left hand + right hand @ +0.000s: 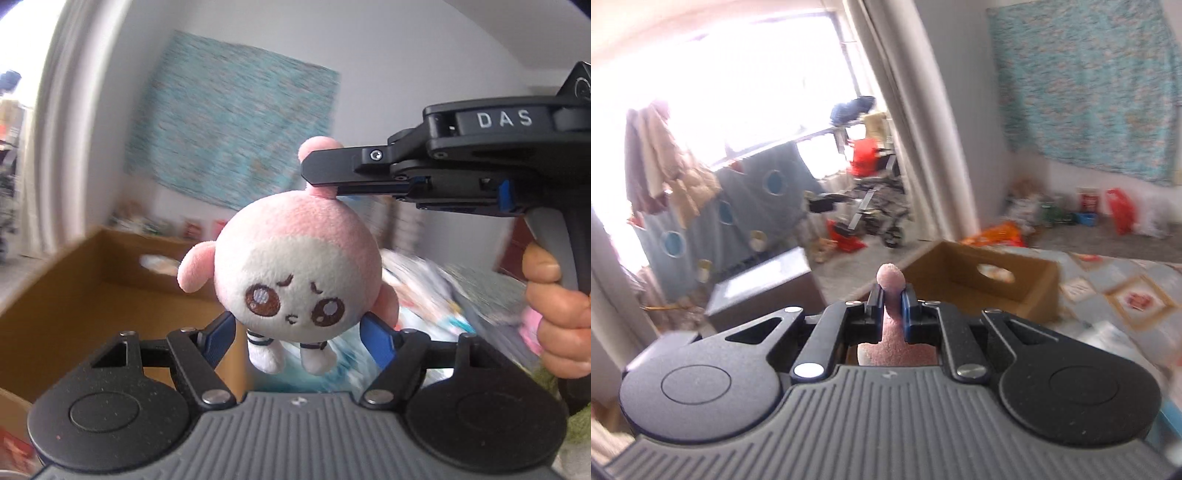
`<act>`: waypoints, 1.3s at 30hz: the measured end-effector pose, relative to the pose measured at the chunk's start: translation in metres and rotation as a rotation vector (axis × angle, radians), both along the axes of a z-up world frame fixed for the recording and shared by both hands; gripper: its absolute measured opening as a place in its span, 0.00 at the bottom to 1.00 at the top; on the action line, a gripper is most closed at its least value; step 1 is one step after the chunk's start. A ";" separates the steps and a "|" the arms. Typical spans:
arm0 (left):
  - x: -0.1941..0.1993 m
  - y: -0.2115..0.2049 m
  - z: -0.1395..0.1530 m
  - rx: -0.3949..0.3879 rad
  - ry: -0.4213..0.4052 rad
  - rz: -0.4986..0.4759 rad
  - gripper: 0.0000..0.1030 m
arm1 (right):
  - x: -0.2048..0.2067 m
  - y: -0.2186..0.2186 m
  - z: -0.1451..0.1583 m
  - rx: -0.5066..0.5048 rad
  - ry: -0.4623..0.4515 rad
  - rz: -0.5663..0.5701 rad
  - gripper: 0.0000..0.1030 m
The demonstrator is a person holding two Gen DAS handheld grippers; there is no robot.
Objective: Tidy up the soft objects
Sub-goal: 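Lift the pink plush doll with the right tool and carry it toward the cardboard box, then open the right tool to drop the doll into the cardboard box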
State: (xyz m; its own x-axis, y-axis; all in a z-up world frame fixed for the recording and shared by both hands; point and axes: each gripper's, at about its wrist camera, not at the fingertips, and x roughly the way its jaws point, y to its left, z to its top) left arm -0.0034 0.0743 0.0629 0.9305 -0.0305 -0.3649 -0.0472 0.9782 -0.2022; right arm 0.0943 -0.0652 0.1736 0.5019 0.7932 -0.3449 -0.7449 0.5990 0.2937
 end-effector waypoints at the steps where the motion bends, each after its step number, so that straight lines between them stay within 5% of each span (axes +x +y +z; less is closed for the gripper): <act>1: 0.004 0.007 0.004 0.001 0.001 0.033 0.73 | 0.012 0.010 0.005 0.014 0.017 0.018 0.08; 9: 0.043 0.050 -0.005 0.036 0.056 0.225 0.78 | 0.129 0.077 -0.016 0.052 0.223 0.081 0.08; 17: 0.039 0.081 -0.034 -0.025 0.140 0.309 0.78 | 0.231 0.109 -0.125 -0.138 0.357 0.002 0.08; 22: 0.041 0.089 -0.031 -0.034 0.147 0.313 0.78 | 0.266 0.112 -0.156 -0.334 0.262 -0.119 0.08; 31: 0.044 0.088 -0.037 -0.034 0.155 0.278 0.79 | 0.288 0.121 -0.150 -0.433 0.125 -0.217 0.12; 33: 0.045 0.090 -0.038 -0.047 0.160 0.269 0.80 | 0.292 0.120 -0.153 -0.436 0.142 -0.227 0.32; 39: 0.038 0.081 -0.035 -0.037 0.150 0.245 0.84 | 0.282 0.103 -0.142 -0.369 0.111 -0.244 0.54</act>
State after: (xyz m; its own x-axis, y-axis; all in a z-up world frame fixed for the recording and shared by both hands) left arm 0.0351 0.1550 0.0277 0.8473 0.1729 -0.5022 -0.3136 0.9260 -0.2102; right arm 0.3762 0.0376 0.0315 0.6032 0.4702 -0.6443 -0.5448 0.8329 0.0978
